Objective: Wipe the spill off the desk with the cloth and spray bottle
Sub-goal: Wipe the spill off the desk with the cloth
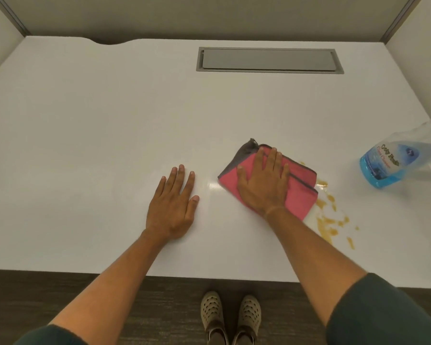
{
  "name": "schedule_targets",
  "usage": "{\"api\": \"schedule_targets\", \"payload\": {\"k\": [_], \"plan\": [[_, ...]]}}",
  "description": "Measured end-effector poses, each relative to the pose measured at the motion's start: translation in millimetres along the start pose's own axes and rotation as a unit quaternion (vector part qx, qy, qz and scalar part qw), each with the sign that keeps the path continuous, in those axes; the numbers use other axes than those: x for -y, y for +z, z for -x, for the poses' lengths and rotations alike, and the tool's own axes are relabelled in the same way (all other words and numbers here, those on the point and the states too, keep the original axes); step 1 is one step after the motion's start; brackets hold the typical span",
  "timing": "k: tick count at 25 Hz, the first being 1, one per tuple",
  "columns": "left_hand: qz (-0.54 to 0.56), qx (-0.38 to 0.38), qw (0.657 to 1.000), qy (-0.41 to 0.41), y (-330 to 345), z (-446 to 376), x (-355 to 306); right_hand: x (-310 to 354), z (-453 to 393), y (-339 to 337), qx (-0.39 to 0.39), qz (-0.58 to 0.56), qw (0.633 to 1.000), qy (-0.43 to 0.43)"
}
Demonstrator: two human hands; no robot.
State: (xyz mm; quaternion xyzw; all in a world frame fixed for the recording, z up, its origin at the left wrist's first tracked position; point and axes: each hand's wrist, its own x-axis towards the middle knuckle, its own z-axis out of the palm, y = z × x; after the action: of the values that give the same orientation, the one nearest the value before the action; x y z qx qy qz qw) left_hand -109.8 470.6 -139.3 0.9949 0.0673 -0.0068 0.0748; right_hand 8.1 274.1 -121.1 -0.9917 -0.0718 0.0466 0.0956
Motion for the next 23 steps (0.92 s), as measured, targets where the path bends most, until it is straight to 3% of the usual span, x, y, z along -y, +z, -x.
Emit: {"api": "schedule_targets", "payload": {"k": [3,6,8,10,12,18,23], "plan": [[0.003,0.018,1.0,-0.001,-3.0,-1.0,-0.7,-7.9,48.1,9.3,-0.02,0.014,1.0,-0.009],[0.021,0.036,0.999,0.014,-6.9,-6.4,-5.5,-17.1,62.3,3.9,0.026,-0.008,1.0,-0.014],[0.034,0.026,0.999,0.023,-7.5,-12.8,-14.2,-25.5,58.2,-4.5,0.033,-0.018,0.996,-0.081],[0.041,0.021,0.999,0.025,-6.0,-18.8,-24.5,-35.6,56.7,-6.5,0.014,0.026,0.98,-0.199],[0.028,0.018,0.999,0.024,-0.7,-19.8,-30.7,-43.3,49.3,-3.4,0.032,0.046,0.968,-0.243],[0.021,-0.003,0.999,0.027,6.1,-19.3,-28.5,-45.3,-20.9,-0.4,-0.009,0.03,0.998,-0.053],[0.031,0.001,0.999,0.028,5.7,-18.6,-26.9,-67.3,-45.6,-12.8,0.004,0.007,0.997,0.071]]}}
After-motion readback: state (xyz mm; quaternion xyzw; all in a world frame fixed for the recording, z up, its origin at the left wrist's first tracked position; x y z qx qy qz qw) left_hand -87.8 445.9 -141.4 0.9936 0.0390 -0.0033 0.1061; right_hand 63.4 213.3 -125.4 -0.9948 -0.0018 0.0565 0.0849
